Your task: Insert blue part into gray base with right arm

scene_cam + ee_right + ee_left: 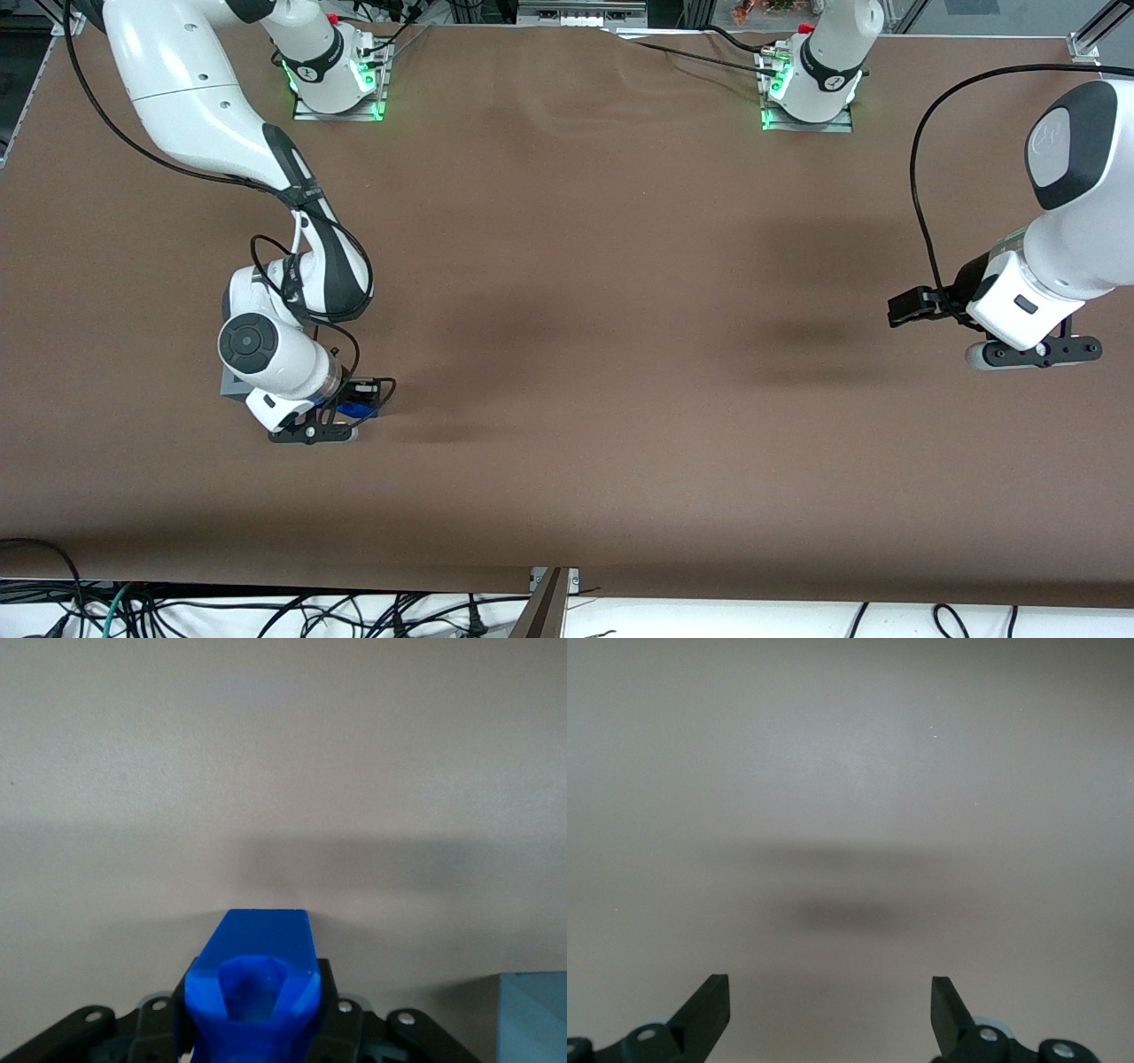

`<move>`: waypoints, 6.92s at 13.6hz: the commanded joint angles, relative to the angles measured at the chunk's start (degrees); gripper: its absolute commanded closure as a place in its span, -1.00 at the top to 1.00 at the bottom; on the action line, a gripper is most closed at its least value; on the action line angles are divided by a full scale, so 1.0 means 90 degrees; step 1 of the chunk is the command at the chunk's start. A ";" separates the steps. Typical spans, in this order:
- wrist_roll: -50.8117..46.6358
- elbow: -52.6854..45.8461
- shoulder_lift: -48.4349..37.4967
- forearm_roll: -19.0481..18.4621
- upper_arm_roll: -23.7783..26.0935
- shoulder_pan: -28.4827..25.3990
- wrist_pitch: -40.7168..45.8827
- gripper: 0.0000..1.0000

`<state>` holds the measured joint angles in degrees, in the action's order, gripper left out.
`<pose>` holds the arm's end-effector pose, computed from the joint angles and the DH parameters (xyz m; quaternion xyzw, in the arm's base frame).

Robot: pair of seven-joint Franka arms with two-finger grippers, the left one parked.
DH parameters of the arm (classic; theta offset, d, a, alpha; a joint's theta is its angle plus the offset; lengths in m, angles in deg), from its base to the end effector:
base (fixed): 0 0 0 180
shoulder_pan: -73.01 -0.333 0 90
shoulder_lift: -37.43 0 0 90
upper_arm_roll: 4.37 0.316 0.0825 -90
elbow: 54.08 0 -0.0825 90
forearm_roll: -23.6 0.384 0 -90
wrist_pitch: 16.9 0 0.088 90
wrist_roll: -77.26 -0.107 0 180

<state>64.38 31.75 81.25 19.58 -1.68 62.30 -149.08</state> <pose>0.7014 0.1598 0.2198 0.9995 0.0206 0.0244 0.0050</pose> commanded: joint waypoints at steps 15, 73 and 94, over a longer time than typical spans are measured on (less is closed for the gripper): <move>0.1812 0.0149 -0.1529 0.0269 -0.1060 0.0672 0.2294 -0.90; 0.2408 0.0922 -0.1782 0.0418 -0.1069 0.0613 0.1823 0.99; 0.2320 0.1694 -0.5348 0.0613 -0.0435 0.1512 0.4481 0.99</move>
<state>85.12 45.72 34.88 24.09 -6.34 75.20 -107.97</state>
